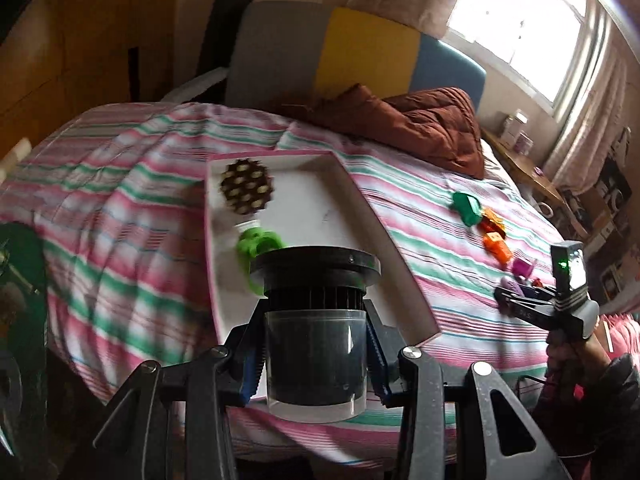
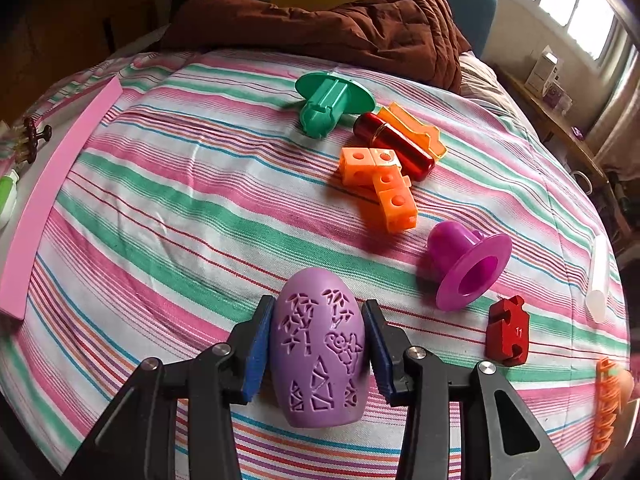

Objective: Organize rigid objects
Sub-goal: 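Carry the cup into the tray and open left tool while right tool holds the purple egg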

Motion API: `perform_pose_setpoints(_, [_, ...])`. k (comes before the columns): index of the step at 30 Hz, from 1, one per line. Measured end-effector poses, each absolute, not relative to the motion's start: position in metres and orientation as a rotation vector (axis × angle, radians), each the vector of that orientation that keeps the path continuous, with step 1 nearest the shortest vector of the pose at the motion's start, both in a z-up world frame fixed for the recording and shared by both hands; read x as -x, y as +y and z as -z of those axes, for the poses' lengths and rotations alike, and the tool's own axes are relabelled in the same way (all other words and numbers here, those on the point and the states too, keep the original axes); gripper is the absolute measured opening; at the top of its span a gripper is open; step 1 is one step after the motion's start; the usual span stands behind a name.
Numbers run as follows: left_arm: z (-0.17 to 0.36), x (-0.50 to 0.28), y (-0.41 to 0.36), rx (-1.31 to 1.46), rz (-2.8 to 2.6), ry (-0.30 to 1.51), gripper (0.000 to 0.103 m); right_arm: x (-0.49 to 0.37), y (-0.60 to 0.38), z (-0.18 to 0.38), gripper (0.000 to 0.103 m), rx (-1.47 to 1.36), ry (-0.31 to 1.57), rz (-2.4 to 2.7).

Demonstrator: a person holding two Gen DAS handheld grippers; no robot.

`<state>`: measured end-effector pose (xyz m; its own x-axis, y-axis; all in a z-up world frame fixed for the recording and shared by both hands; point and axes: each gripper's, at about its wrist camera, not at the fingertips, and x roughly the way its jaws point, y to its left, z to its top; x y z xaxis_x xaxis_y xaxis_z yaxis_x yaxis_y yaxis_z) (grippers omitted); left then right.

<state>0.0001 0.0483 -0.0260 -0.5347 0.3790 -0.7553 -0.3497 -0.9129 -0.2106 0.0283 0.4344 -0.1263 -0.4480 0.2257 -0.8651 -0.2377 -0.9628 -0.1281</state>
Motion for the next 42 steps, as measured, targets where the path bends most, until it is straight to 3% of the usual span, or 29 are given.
perform_pose_setpoints(14, [0.022,0.055,0.056,1.221,-2.402,-0.190,0.043,-0.029,0.431,0.126,0.044,1.465,-0.007,-2.453])
perform_pose_setpoints(24, [0.051,0.141,0.118,1.320,-2.371,-0.157,0.043,-0.028,0.431,0.126,0.044,1.469,-0.008,-2.453])
perform_pose_setpoints(34, [0.102,0.180,0.143,1.515,-2.311,-0.127,0.043,-0.027,0.432,0.126,0.044,1.470,0.001,-2.455])
perform_pose_setpoints(42, [0.090,0.175,0.144,1.464,-2.357,-0.078,0.046,-0.027,0.432,0.125,0.044,1.471,0.000,-2.454])
